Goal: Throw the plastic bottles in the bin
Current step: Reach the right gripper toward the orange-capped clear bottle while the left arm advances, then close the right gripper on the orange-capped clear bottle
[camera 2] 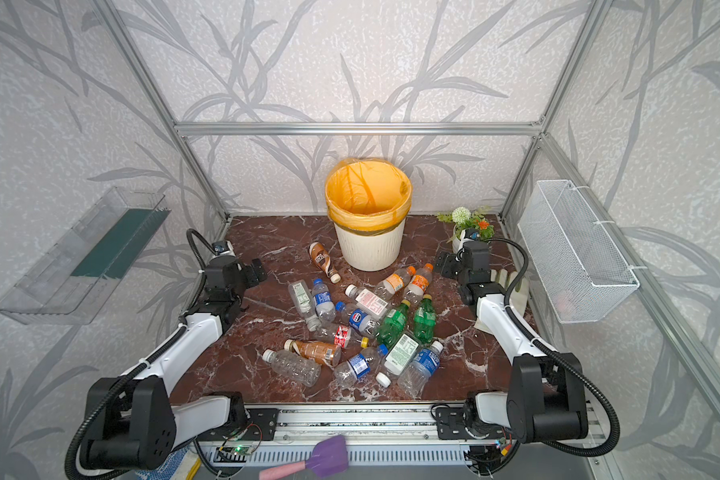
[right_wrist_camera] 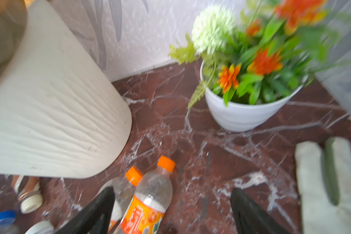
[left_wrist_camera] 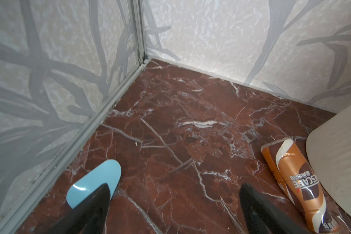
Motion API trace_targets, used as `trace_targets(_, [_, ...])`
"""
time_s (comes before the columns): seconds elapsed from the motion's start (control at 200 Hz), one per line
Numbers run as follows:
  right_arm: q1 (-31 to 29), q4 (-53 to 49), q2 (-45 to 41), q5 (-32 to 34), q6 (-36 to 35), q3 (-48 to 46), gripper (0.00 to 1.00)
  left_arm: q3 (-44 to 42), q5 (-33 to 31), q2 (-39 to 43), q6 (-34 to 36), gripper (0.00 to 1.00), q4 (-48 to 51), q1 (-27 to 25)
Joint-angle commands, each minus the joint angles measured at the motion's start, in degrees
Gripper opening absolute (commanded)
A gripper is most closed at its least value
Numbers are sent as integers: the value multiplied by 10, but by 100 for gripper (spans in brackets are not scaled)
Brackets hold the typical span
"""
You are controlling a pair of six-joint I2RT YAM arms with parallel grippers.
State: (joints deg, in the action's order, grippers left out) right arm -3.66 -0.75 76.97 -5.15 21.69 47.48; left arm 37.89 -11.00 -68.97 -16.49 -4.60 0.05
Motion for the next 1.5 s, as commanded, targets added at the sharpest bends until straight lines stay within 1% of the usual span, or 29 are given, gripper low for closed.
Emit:
trace_targets(0.0, [1,-102,37,-91,90,27,85,3,21,-3,-66,99,87,-1])
trace_targets(0.035, [1,-108,51,-111,99,34,83,-1,24,-2,-78,99,87,-1])
trace_targets(0.115, [-2,-114,74,-128,114,43,81,-5,26,3,-96,99,88,-5])
trace_targets(0.275, [-9,-106,117,-152,133,61,81,-11,27,4,-115,99,89,-16])
trace_targets(0.36, [-12,-128,147,-167,129,86,81,-13,30,0,-123,99,92,-24])
trace_targets(0.455, [-14,-157,176,-170,121,110,80,-12,32,-4,-126,99,100,-33])
trace_targets(0.62, [-18,-157,205,-176,119,130,79,-14,33,-6,-136,99,104,-43])
trace_targets(0.64, [-19,-158,223,-176,118,133,78,-14,33,-6,-136,99,104,-44])
trace_targets(0.735, [-24,-167,246,-178,117,146,78,-12,33,-8,-138,99,105,-47])
trace_targets(0.945, [-33,-176,277,-173,106,169,78,-7,45,-7,-143,99,110,-50])
trace_targets(1.17, [-35,-182,299,-175,101,176,78,-15,36,12,-150,99,123,-54])
trace_targets(1.31, [-35,-175,298,-176,103,174,73,-19,34,19,-154,99,125,-55])
trace_targets(1.495, [-35,-164,291,-180,107,169,61,-19,34,18,-157,99,126,-55])
